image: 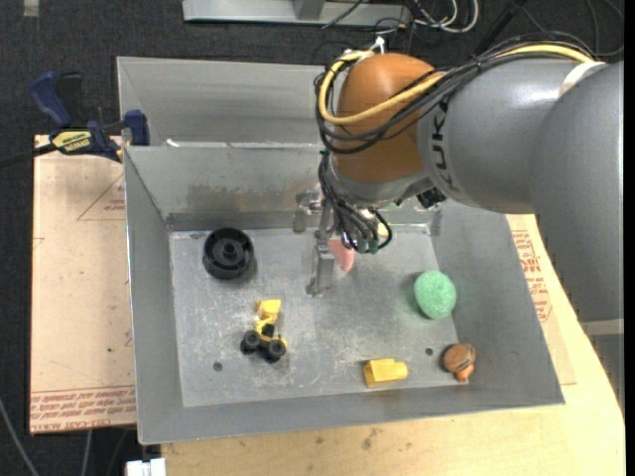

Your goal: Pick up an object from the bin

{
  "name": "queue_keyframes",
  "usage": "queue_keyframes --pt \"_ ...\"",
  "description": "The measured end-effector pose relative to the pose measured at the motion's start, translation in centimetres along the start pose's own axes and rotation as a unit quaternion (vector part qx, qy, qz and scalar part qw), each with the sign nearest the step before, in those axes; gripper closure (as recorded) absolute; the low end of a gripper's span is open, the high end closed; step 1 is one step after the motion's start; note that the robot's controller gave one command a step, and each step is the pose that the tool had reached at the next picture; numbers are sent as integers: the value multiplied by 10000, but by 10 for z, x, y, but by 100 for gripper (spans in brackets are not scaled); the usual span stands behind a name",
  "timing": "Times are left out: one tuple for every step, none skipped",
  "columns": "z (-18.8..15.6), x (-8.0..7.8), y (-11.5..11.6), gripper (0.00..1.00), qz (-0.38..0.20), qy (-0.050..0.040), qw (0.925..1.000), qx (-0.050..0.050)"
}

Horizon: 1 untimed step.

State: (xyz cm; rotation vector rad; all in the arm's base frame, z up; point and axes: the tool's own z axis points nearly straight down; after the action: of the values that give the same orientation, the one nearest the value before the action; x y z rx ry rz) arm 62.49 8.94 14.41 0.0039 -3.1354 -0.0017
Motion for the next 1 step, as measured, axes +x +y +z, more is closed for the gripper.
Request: queue_keyframes --pt "-5 -2 0 0 7 -39 10000 -3"
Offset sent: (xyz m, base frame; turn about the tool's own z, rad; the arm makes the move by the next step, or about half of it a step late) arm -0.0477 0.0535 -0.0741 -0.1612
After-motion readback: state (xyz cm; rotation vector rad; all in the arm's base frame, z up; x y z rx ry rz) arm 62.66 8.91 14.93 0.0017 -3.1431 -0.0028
